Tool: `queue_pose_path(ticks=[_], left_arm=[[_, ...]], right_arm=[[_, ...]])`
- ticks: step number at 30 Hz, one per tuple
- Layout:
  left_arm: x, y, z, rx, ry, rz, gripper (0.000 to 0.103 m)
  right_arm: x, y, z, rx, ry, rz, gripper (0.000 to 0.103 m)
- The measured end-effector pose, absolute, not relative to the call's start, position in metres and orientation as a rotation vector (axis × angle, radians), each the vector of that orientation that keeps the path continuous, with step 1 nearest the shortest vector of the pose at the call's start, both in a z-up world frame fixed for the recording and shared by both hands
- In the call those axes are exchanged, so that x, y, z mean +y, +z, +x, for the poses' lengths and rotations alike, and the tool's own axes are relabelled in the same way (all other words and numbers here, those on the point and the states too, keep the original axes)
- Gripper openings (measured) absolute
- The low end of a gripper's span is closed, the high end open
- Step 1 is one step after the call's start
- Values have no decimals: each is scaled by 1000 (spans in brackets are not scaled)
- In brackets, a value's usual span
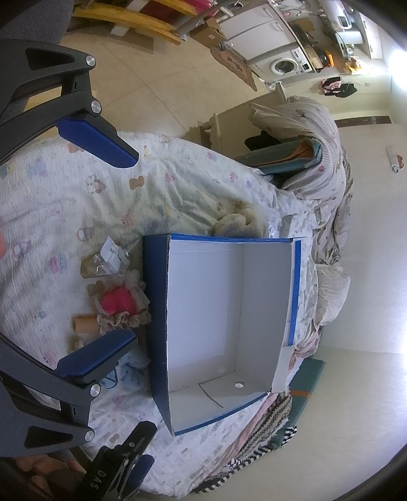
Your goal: Organize soft objects
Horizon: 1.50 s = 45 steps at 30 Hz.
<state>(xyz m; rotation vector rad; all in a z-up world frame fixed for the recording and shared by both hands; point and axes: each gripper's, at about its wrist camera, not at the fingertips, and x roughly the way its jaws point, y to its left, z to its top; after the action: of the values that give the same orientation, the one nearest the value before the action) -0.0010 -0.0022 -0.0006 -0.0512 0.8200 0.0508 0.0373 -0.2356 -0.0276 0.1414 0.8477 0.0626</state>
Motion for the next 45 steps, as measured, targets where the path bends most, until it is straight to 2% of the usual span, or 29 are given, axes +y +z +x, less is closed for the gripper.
queue_pose_path(ticks=[16,21,25,34,42,45], left_arm=[[-3,18,7,861,52,-22,103],[0,6,31,978,19,-27,103],[2,-13,51,1062,23,-27,103],[18,-53,66,1129,23,-112,102],[39,-63,78,1172,78,-199,102],[45,-73,81,1211,99,-216,97]], right_arm=[[-241,-16,58,971,185,240,103],[-243,-22,80,1050,236,241,103],[-252,-44,98,1134,248,275,103],[-262,-101,109,1267,202,350,103],[-217,-137,117,1381,221,260,103],[-201,-146,119,1404,229,215,103]])
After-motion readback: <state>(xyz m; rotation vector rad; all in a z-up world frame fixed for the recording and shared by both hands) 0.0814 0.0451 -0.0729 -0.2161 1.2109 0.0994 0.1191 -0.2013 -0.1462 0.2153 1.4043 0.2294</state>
